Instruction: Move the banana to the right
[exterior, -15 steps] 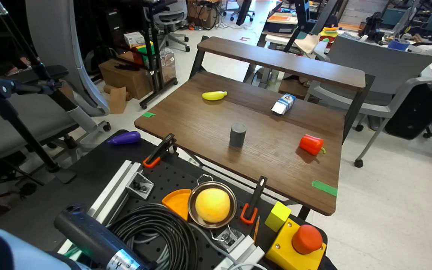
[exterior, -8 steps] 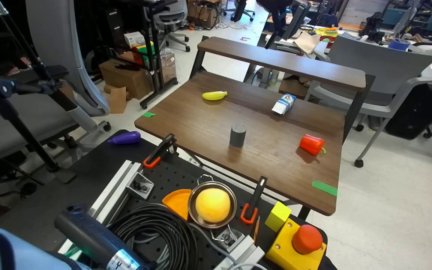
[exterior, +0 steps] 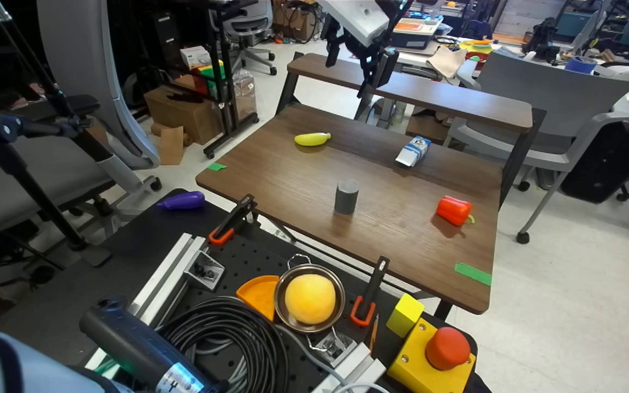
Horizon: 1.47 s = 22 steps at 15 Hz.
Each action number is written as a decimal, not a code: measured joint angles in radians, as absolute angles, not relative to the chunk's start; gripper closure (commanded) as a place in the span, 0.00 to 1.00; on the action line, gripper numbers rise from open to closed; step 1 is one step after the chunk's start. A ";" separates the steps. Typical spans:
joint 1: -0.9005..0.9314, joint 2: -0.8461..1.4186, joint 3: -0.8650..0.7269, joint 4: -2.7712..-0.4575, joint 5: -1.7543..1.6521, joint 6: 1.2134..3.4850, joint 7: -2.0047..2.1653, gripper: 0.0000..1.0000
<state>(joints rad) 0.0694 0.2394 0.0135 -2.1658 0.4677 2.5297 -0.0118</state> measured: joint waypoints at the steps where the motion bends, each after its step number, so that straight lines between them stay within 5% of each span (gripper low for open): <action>1: 0.077 0.277 0.025 -2.146 0.444 2.546 0.033 0.00; 22: 0.214 0.802 0.037 -1.765 0.312 2.721 0.361 0.00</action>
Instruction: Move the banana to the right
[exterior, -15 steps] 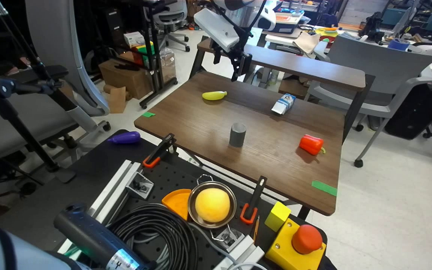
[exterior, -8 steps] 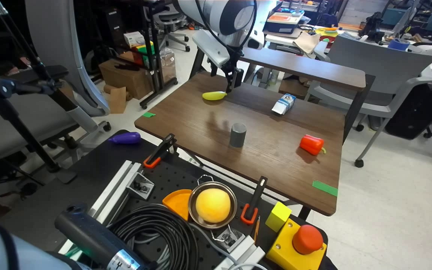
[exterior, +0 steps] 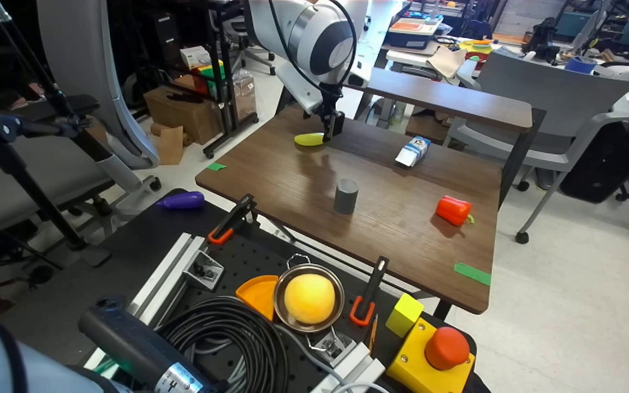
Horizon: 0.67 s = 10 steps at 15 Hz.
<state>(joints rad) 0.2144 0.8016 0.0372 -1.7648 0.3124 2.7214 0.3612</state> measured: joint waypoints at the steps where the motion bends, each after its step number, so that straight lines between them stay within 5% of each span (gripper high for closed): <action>1: 0.223 0.818 0.035 -1.748 0.312 2.721 0.373 0.00; 5: 0.251 0.867 0.018 -1.711 0.302 2.721 0.422 0.03; 6: 0.257 0.875 0.011 -1.706 0.300 2.721 0.433 0.26; 8: 0.267 0.878 -0.002 -1.703 0.298 2.721 0.453 0.31; 10: 0.274 0.878 -0.016 -1.701 0.295 2.721 0.465 0.47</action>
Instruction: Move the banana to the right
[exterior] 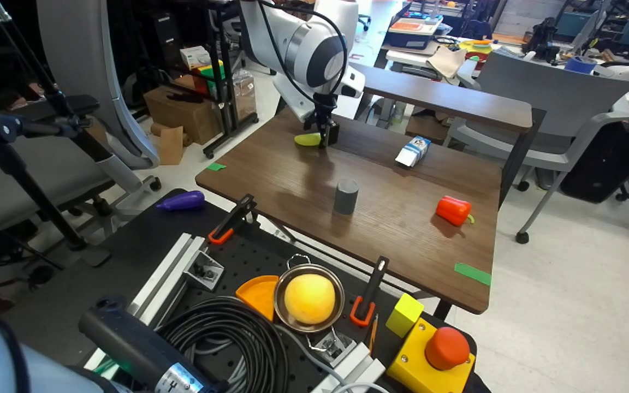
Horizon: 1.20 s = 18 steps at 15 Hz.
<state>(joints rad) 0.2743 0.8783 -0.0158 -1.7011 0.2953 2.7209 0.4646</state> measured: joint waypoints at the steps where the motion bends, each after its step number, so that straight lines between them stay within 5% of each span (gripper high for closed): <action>1: 0.275 0.878 -0.021 -1.701 0.294 2.721 0.468 0.54; 7: 0.276 0.878 -0.039 -1.694 0.278 2.721 0.478 0.95; 18: 0.271 0.805 -0.066 -1.766 0.256 2.705 0.480 0.93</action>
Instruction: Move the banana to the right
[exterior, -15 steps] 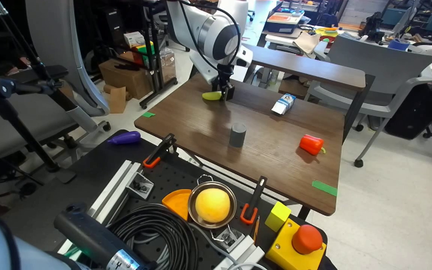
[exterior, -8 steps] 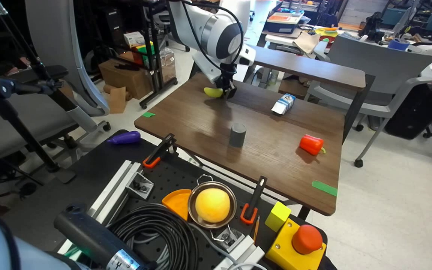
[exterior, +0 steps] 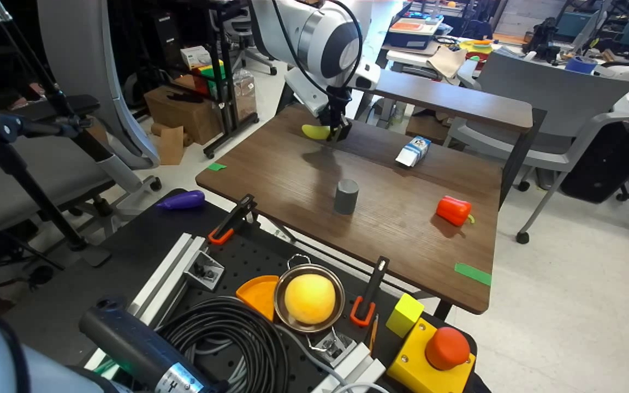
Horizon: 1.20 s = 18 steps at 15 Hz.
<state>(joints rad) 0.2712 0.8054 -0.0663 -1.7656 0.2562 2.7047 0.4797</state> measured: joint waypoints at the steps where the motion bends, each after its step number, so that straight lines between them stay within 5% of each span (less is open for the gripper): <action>1: 0.270 0.783 -0.077 -1.795 0.249 2.705 0.479 0.93; 18: 0.031 0.549 -0.190 -2.080 0.182 2.720 0.465 0.93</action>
<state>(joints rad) 0.0308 0.5495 -0.1899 -2.0802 0.1817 2.7197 0.4648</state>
